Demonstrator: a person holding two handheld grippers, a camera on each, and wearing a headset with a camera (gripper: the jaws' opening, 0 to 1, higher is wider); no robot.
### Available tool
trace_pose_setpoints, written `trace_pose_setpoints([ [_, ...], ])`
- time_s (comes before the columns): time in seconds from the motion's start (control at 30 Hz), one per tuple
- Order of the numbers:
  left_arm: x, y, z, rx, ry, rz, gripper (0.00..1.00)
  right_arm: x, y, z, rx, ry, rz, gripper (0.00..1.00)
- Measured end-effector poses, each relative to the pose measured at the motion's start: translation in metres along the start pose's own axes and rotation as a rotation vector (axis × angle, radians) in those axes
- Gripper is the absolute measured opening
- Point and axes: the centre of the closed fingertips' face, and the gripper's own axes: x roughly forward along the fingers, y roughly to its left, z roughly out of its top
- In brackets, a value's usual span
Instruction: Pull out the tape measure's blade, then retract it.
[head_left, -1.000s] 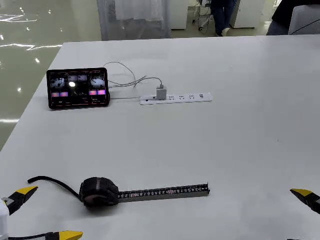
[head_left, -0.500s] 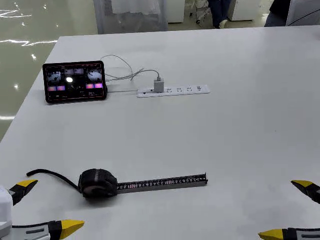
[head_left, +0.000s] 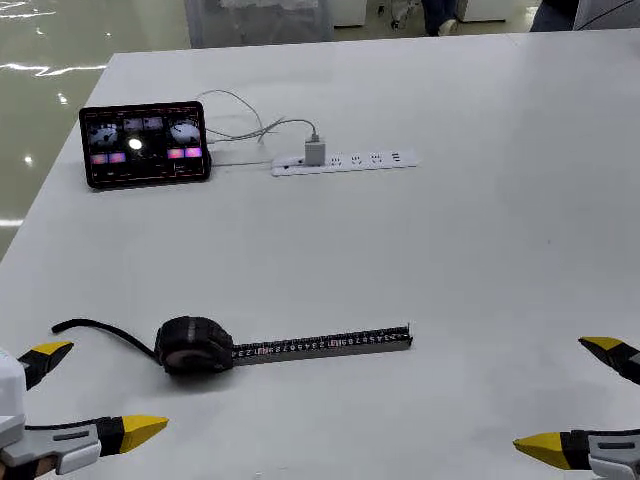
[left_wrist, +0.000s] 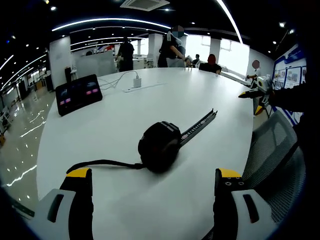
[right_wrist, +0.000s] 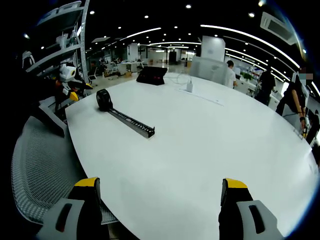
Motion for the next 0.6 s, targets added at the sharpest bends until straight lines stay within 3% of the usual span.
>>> trace_pose_setpoints([
  [0.37, 0.0032, 0.0018, 0.0032, -0.007, 0.002, 0.012, 0.99, -0.0011, -0.0030, -0.0010, -0.007, 0.008, 0.001, 0.99],
  [0.5, 0.0040, 0.0042, -0.0009, -0.001, 0.023, 0.024, 0.99, -0.0005, -0.0027, -0.0014, -0.010, 0.011, 0.002, 0.99],
  [0.6, 0.0047, 0.0032, -0.0006, -0.007, 0.023, 0.023, 0.99, 0.0009, 0.0005, -0.0050, -0.026, 0.035, 0.021, 0.99],
])
